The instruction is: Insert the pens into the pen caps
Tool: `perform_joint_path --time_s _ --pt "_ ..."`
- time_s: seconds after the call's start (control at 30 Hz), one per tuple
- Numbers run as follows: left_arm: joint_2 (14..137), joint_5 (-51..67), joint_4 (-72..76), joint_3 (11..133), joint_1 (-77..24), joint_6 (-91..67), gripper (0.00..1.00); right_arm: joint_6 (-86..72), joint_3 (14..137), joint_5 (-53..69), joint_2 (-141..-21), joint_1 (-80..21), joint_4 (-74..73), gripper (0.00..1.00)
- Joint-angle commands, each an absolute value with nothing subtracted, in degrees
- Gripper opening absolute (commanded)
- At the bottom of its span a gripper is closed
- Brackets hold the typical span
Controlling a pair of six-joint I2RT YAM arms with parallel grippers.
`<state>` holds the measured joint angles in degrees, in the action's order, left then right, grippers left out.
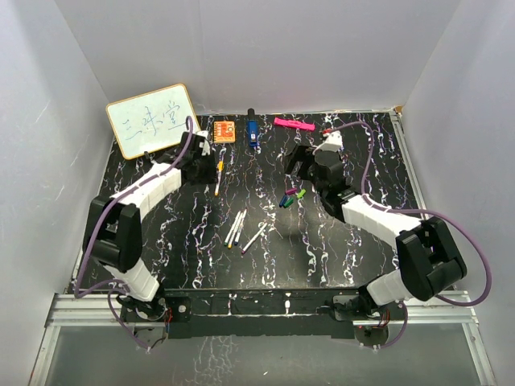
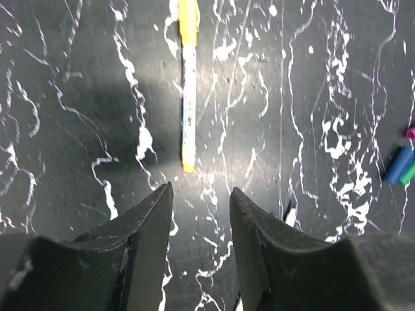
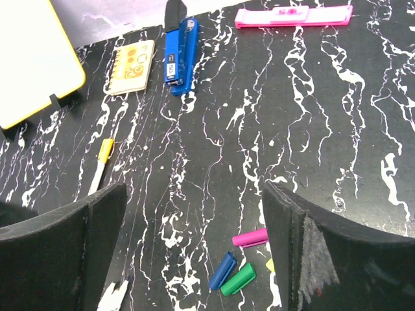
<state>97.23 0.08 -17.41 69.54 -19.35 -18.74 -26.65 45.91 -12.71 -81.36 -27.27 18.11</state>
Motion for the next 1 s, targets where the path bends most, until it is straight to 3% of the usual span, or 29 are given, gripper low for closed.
perform_joint_path --time_s 0.0,0.2,0.37,0.67,0.97 --pt "92.3 3.3 -21.0 64.9 -22.6 -18.9 0.39 -28.8 44.8 -11.5 -82.4 -25.6 20.8 0.78" --pt "90.3 0.5 -25.9 61.5 -29.8 -18.7 0.39 -29.6 43.6 -11.1 -83.1 -24.8 19.8 0.52" --pt "91.7 -0.1 -28.0 61.3 -32.1 -18.6 0.39 -32.0 42.5 -6.5 -83.3 -22.8 21.4 0.19" --pt "92.9 -0.6 -29.4 61.3 -33.5 -19.3 0.39 -33.7 40.6 -1.8 -83.0 -19.8 23.0 0.17" --pt "95.0 0.9 -30.8 61.1 -35.9 -19.7 0.40 -33.2 41.1 -2.2 -83.5 -19.7 22.6 0.26"
